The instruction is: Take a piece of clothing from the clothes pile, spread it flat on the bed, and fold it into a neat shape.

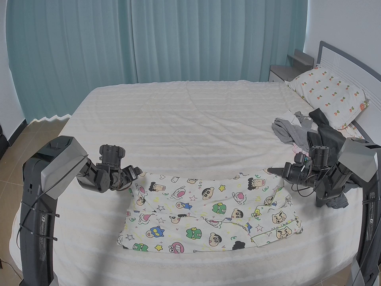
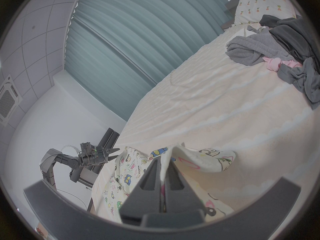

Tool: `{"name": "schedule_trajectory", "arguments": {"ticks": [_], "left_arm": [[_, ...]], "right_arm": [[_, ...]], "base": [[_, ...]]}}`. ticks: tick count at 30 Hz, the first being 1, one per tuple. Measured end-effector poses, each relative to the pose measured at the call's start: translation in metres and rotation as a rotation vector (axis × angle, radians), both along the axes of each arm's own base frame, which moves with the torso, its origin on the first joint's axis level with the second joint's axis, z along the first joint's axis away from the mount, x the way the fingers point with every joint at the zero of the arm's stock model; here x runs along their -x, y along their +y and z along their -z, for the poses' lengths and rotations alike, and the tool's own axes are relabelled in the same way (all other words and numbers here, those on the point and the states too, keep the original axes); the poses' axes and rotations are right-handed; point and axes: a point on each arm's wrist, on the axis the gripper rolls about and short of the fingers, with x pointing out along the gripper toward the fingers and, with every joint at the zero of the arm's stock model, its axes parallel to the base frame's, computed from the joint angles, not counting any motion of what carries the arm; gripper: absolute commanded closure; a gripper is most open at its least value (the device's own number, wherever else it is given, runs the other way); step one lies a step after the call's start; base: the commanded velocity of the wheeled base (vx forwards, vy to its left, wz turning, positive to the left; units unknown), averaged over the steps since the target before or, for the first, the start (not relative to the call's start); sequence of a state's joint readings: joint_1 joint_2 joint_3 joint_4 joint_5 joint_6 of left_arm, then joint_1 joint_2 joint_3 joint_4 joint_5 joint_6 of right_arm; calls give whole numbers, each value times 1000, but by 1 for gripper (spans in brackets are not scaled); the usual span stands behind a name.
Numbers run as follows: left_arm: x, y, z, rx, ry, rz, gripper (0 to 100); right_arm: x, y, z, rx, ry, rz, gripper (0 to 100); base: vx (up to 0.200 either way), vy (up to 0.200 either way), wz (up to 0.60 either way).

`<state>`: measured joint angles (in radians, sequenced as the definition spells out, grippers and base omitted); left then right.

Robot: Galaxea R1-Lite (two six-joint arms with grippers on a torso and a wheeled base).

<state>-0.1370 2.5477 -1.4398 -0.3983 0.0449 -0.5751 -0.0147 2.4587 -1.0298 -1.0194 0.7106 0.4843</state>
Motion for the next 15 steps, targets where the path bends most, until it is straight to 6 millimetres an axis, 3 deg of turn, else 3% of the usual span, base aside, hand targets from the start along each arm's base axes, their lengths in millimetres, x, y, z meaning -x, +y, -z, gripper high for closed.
{"name": "schedule_trajectory", "arguments": {"ticks": [7, 15], "left_arm": [[-21, -13, 0, 21, -15, 14, 0], [-25, -30, 23, 1, 11, 55, 0]], "right_arm": [[2, 1, 0, 0, 3, -2, 100], [2, 3, -1, 0, 2, -6, 100]], "base": [[0, 0, 0], [0, 0, 0]]}}
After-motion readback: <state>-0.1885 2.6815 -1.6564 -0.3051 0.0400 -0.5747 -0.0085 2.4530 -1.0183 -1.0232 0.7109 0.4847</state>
